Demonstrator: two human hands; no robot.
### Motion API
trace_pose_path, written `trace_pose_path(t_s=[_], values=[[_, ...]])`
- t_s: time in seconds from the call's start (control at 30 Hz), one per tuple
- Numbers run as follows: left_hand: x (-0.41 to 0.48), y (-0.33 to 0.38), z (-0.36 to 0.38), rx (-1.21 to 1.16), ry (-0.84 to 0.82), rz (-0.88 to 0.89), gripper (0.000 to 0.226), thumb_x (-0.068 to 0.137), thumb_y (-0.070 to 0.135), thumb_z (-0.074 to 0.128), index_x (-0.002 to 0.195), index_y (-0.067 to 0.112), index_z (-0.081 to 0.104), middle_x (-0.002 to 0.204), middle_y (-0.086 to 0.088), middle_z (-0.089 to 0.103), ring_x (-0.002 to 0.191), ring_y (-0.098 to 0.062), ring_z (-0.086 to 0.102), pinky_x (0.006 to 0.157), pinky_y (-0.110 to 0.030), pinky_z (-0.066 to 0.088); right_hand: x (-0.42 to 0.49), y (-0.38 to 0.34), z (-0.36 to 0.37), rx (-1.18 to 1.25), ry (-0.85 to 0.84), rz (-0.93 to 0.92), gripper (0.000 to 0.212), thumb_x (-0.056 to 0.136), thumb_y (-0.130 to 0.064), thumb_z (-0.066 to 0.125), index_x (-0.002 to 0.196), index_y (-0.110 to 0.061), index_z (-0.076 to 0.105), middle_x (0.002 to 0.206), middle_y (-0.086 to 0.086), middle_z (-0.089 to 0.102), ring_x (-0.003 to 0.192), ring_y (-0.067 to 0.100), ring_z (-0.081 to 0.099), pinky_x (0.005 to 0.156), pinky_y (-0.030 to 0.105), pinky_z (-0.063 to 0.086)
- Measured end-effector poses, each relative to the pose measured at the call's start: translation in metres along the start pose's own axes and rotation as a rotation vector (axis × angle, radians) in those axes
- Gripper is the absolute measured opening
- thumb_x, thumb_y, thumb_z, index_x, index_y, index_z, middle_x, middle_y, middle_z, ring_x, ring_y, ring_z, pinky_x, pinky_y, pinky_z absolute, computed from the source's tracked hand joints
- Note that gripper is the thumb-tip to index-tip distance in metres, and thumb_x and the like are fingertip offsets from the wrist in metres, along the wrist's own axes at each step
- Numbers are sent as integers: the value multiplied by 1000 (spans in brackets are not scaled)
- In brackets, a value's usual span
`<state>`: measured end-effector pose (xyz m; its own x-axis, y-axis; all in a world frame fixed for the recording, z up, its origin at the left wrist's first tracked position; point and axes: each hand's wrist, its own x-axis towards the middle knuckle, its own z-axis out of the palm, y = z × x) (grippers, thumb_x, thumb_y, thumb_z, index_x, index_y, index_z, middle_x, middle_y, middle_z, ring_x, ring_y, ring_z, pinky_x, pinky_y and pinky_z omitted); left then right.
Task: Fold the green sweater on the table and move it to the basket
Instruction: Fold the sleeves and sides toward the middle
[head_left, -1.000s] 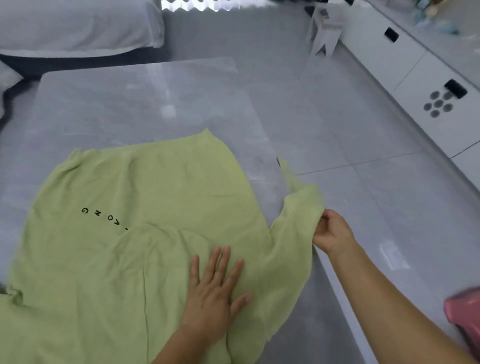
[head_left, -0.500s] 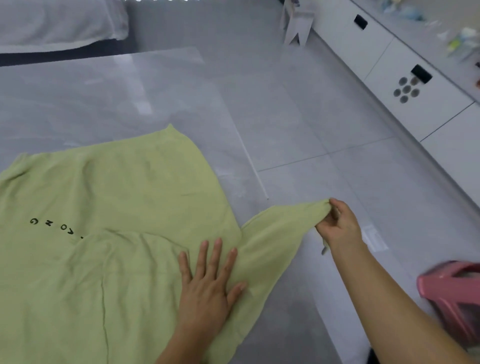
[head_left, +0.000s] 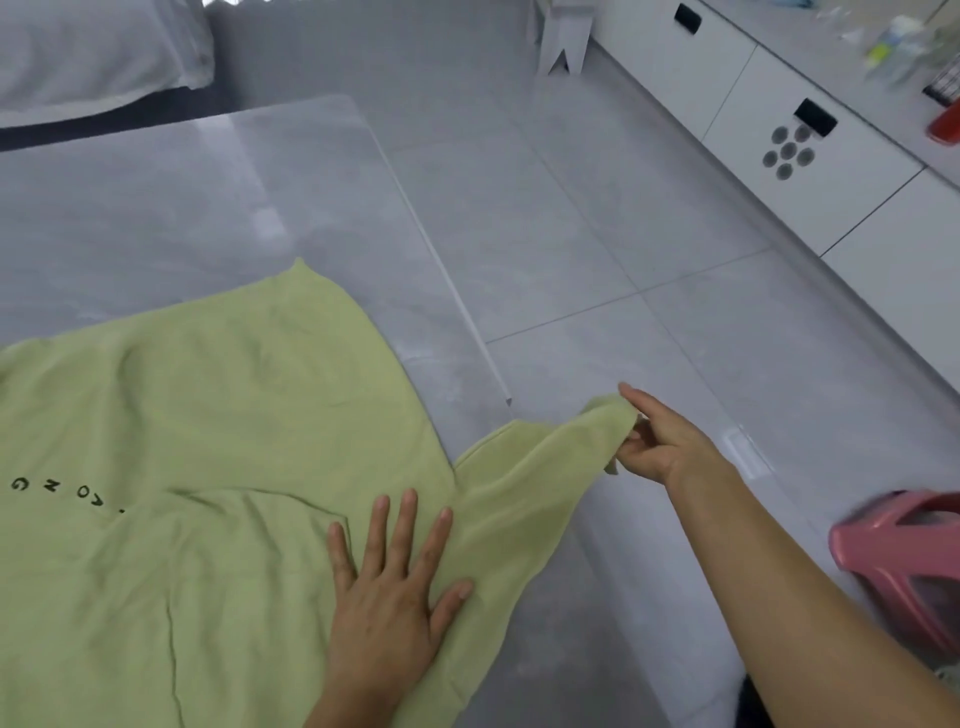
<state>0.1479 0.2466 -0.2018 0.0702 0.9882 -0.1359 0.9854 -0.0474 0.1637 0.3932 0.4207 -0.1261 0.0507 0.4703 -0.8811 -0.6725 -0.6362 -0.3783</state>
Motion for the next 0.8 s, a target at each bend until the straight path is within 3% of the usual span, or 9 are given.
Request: trace_pose_path(t_s=[0.03, 0.1, 0.23, 0.43, 0.57, 0.63, 0.7, 0.73, 0.8], values=[[0, 0, 0, -5, 1, 4, 66, 90, 65, 13, 142, 29, 31, 150, -7, 32, 142, -28, 12, 109, -64, 8, 1, -1, 4, -70, -18, -14, 11, 83, -12, 64, 75, -6, 59, 51, 7, 62, 52, 16, 58, 46, 25, 55], [-1, -1, -1, -17, 6, 5, 64, 90, 65, 14, 142, 31, 29, 151, -5, 30, 145, -25, 5, 109, -64, 8, 0, -5, 9, -92, -70, -71, 11, 87, -15, 58, 78, -9, 59, 56, 8, 66, 51, 21, 64, 46, 32, 55], [1, 9, -7, -73, 75, 63, 61, 93, 61, 16, 143, 29, 29, 151, -3, 29, 145, -22, 7, 108, -63, 10, 1, -20, 8, 77, -200, -234, 8, 92, -15, 49, 93, -12, 56, 95, 11, 62, 87, 27, 63, 78, 44, 52], [14, 31, -2, -30, 12, 125, 64, 87, 64, 26, 141, 30, 34, 150, -3, 32, 139, -28, 20, 104, -64, 13, 3, -19, 11, 152, -286, -302, 14, 91, -7, 43, 84, -7, 55, 96, 9, 64, 95, 23, 62, 92, 35, 48], [13, 31, 0, -39, -36, 121, 67, 84, 67, 30, 140, 30, 36, 150, -1, 31, 139, -30, 21, 105, -64, 10, -1, -19, 22, 82, -259, -306, 16, 90, -6, 50, 102, -7, 61, 83, 7, 74, 81, 18, 71, 69, 33, 56], [12, 29, -6, -82, -82, 114, 66, 87, 68, 20, 141, 32, 32, 150, 4, 27, 140, -28, 21, 106, -60, 7, -10, -15, 30, 98, -304, -344, 24, 90, -5, 50, 112, -6, 59, 82, 6, 74, 80, 18, 71, 71, 33, 57], [11, 26, -20, -298, -49, 60, 68, 85, 72, 11, 143, 38, 21, 150, 16, 20, 143, -20, 18, 112, -48, -1, -30, -10, 43, 61, -422, -428, 29, 91, -2, 46, 116, -10, 58, 90, 4, 74, 87, 17, 70, 78, 32, 57], [11, 25, -32, -525, -2, -20, 68, 82, 76, 11, 141, 43, 16, 149, 22, 17, 143, -12, 15, 116, -39, -3, -43, -4, 51, 18, -490, -478, 29, 92, -1, 43, 113, -12, 58, 91, 2, 74, 88, 16, 70, 80, 31, 56], [16, 21, -66, -1113, 43, -266, 59, 81, 75, 24, 133, 49, 22, 148, 21, 26, 139, -2, 23, 117, -27, 8, -69, 18, 68, -91, -618, -563, 32, 91, 2, 40, 110, -17, 58, 92, -2, 73, 88, 13, 68, 82, 29, 54]])
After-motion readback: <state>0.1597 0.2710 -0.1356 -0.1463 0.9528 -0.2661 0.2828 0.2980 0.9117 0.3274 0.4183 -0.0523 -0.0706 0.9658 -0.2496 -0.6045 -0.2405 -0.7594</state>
